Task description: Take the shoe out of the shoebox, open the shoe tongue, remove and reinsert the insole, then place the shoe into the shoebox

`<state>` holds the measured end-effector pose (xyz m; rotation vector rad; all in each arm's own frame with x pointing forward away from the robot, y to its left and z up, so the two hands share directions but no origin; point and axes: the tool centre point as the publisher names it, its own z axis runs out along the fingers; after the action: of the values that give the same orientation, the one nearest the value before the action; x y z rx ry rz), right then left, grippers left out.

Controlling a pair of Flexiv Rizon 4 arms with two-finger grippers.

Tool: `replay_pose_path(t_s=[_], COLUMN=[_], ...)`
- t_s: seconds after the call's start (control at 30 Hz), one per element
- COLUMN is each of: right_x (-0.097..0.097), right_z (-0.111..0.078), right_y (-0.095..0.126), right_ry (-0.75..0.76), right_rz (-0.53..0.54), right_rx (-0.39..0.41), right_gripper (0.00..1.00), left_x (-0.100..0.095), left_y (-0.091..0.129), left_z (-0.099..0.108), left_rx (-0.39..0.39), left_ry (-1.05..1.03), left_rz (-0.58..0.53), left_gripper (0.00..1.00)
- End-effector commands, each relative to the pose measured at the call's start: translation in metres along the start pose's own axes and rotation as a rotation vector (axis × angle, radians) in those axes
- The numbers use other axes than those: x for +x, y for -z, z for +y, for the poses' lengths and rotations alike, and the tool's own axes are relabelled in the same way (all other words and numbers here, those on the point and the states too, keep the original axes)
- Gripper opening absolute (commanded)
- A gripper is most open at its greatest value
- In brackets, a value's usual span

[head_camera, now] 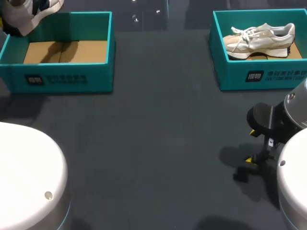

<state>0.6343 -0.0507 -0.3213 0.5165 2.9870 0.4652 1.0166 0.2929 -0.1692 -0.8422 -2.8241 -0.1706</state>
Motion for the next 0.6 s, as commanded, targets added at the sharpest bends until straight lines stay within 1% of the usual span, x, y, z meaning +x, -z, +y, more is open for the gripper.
replay_pose_path(t_s=[0.03, 0.17, 0.23, 0.27, 0.33, 0.4, 0.43, 0.6], right_x=[0.002, 0.002, 0.002, 0.002, 0.002, 0.002, 0.002, 0.002], right_z=[-0.001, -0.001, -0.001, -0.001, -0.001, -0.001, -0.001, -0.001], right_y=[0.002, 0.002, 0.002, 0.002, 0.002, 0.002, 0.002, 0.002], right_ry=[0.000, 0.000, 0.000, 0.000, 0.000, 0.000, 0.000, 0.000], right_rz=[-0.004, -0.004, -0.004, -0.004, -0.004, -0.004, -0.004, -0.004], right_rx=[0.000, 0.000, 0.000, 0.000, 0.000, 0.000, 0.000, 0.000], right_gripper=[1.00, 1.00, 1.00, 1.00, 1.00, 1.00, 1.00, 1.00], left_x=[0.000, -0.002, -0.005, -0.007, -0.012, -0.012, -0.012, -0.012], left_y=[0.001, -0.001, -0.003, -0.005, -0.008, -0.010, -0.012, -0.012], left_z=[0.000, -0.001, 0.001, 0.002, 0.005, 0.011, 0.016, 0.016], left_rx=[-0.004, -0.044, -0.075, -0.093, -0.133, -0.155, -0.193, -0.193], left_ry=[-0.048, -0.237, -0.313, -0.389, -0.441, -0.593, -0.668, -0.668], left_rz=[-0.003, -0.048, -0.065, -0.077, -0.086, -0.122, -0.158, -0.158], left_gripper=[0.00, 0.00, 0.00, 0.00, 0.00, 0.00, 0.00, 0.00])
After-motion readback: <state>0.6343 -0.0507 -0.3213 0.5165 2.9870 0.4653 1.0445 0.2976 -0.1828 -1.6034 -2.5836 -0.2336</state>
